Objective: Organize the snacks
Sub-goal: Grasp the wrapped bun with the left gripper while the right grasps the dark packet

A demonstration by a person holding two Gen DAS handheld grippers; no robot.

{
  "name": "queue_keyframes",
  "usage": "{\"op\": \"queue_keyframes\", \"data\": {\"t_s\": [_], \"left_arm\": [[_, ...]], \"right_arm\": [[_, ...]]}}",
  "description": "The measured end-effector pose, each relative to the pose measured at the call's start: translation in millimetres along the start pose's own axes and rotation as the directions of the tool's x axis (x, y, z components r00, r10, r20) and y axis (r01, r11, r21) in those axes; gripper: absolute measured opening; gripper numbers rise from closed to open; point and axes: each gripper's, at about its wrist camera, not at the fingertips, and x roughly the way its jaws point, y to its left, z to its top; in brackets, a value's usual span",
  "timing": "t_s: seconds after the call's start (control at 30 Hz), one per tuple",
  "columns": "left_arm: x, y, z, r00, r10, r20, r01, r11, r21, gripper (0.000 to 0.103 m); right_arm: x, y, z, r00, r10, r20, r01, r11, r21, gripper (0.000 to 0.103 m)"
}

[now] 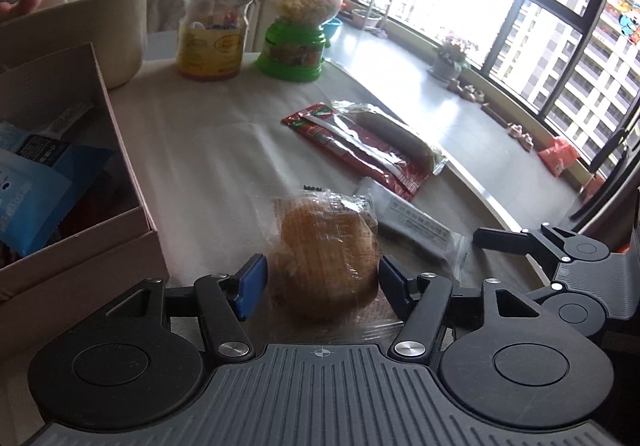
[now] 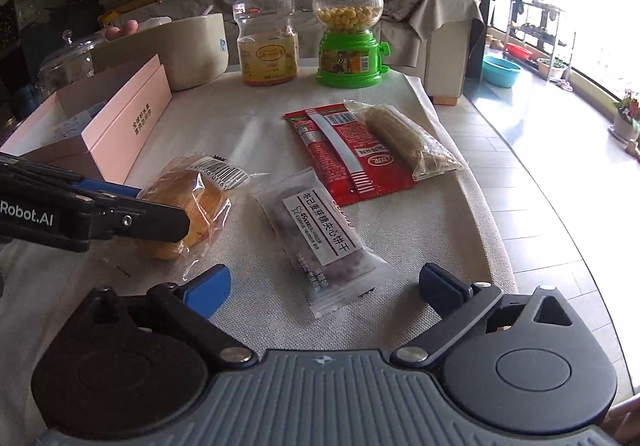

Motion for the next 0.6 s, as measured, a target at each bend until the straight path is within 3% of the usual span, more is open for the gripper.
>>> {"op": "queue_keyframes", "data": {"t_s": [0.13,0.4,0.6], "left_arm": [[-10,1,-6,1.0,0.007,-0.012,-0.007,1.0,-0.004,0.059],[-40,12,-29,0.999,0.033,-0.035,-0.034,0.999,-0.034,0.058],[-42,19,-35,0.999,0.033,-0.03,-0.035,0.997,-0.062,0.06]], "right_arm": [[-1,-2,0,1.0,0.02,-0.01,-0.02,1.0,0.012,0.103],[-1,1,1,0.999,0.015,-0.028,-0.015,1.0,-0.026,0.102],[-3,-1,8,1.0,-0.007,0.006,0.007,1.0,-0.011,0.086]]}}
